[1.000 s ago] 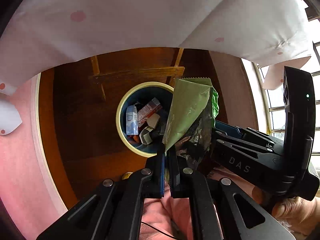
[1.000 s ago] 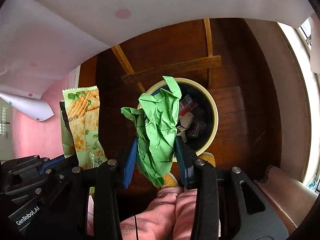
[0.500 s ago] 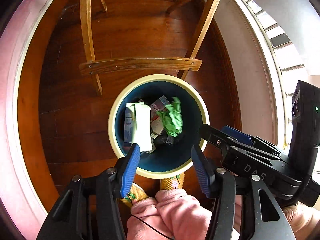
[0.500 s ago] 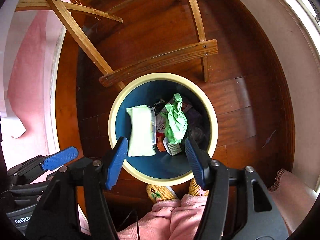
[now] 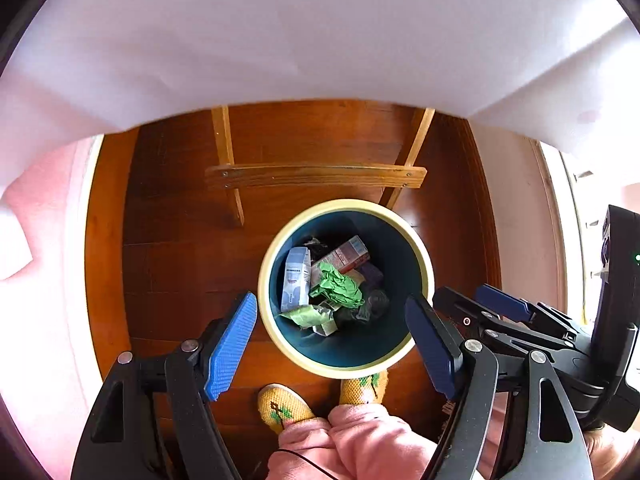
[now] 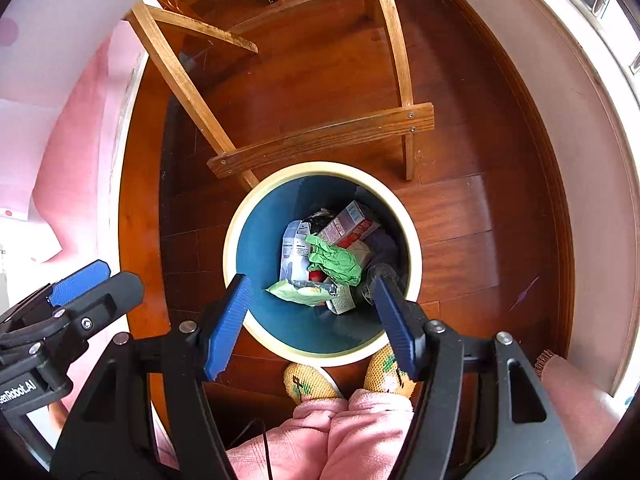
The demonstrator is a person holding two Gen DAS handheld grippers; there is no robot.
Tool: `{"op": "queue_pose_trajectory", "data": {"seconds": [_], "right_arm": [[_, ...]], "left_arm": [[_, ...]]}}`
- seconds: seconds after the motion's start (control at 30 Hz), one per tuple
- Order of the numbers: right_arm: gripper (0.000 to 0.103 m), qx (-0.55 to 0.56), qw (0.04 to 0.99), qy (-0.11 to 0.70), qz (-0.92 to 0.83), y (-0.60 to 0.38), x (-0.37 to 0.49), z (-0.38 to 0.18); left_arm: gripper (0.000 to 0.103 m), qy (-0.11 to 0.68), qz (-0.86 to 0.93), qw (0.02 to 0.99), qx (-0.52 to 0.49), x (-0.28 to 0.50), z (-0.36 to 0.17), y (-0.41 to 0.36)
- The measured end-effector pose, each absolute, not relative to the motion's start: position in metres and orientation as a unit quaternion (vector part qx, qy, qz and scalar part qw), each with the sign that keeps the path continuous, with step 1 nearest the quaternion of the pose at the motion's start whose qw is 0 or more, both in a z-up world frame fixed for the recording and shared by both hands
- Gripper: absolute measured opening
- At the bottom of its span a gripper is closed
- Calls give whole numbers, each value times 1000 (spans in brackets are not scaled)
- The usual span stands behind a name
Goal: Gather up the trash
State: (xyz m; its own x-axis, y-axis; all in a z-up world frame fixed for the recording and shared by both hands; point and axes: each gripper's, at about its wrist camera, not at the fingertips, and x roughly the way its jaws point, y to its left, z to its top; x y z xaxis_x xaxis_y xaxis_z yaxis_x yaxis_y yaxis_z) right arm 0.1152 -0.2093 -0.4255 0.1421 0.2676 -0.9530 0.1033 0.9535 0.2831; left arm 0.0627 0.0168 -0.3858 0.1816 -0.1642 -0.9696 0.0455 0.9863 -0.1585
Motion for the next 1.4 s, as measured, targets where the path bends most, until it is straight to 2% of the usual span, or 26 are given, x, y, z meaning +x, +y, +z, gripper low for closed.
{"op": "queue_pose_trajectory", "data": {"seconds": [0.3,0.6,0.93,1.2,1.4], "right_arm": [[61,122,755,639,77,-201,119,-338],[61,114,777,612,92,-195,120,-215],[62,97,816,564,83,-193,125,-85],[65,98,837,533,72,-193,127,-10],[65,87,853,509,73,-186,126,25]], "left_arm": [[78,608,-40,791,-54,60,-287,28],[78,565,-16,824,-42,54,-157,30],[78,528,5,849,-35,44,-36,39],[78,503,1,863,-38,38,20,42],[78,505,14,862,-34,35,33,40]]}}
